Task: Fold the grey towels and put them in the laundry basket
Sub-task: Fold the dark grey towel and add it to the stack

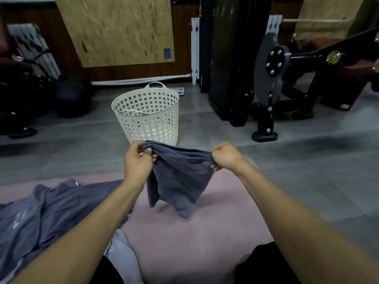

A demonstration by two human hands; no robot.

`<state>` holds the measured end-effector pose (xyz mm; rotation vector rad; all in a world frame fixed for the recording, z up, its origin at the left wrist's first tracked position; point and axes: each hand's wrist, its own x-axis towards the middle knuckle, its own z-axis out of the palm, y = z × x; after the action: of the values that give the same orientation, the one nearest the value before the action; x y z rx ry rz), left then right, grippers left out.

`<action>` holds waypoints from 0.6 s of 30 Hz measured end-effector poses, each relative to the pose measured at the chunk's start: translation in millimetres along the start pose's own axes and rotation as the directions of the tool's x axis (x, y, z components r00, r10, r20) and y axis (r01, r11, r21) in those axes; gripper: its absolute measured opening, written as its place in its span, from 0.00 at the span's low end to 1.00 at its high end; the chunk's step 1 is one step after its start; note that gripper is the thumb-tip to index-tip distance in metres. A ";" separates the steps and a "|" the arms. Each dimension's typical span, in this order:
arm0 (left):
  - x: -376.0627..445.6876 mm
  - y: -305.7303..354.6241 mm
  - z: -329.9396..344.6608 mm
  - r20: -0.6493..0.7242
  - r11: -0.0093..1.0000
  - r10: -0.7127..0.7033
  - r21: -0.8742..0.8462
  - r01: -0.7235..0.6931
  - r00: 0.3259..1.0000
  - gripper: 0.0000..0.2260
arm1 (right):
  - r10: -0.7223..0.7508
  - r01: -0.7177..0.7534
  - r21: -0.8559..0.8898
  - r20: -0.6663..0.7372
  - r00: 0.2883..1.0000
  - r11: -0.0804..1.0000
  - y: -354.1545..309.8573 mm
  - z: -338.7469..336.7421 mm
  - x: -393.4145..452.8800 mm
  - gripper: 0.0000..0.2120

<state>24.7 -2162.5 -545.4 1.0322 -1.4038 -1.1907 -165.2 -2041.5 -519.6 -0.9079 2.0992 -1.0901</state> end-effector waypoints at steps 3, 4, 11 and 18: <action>-4.6 -8.9 -9.9 0.022 0.999 -0.022 0.030 0.021 1.000 0.13 | 0.002 -0.002 -0.007 0.002 1.000 1.000 14.5 6.2 -5.6 0.14; -4.5 -12.1 -13.5 0.033 0.999 -0.019 0.049 0.017 0.999 0.13 | 0.022 -0.022 0.028 0.017 1.000 0.999 17.5 6.4 -6.0 0.14; 0.4 -12.5 -18.6 0.103 0.995 0.033 0.087 -0.042 0.994 0.13 | 0.043 -0.048 0.054 0.093 0.995 0.997 26.9 4.4 0.8 0.08; 1.4 -14.0 -11.8 0.157 0.992 0.071 0.092 -0.086 0.985 0.14 | 0.095 -0.084 -0.268 0.025 0.995 0.960 32.5 17.8 8.8 0.07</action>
<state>36.3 -2167.8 -558.7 0.9597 -1.6227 -1.1732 -166.5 -2042.3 -557.7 -0.9385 2.2680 -0.7490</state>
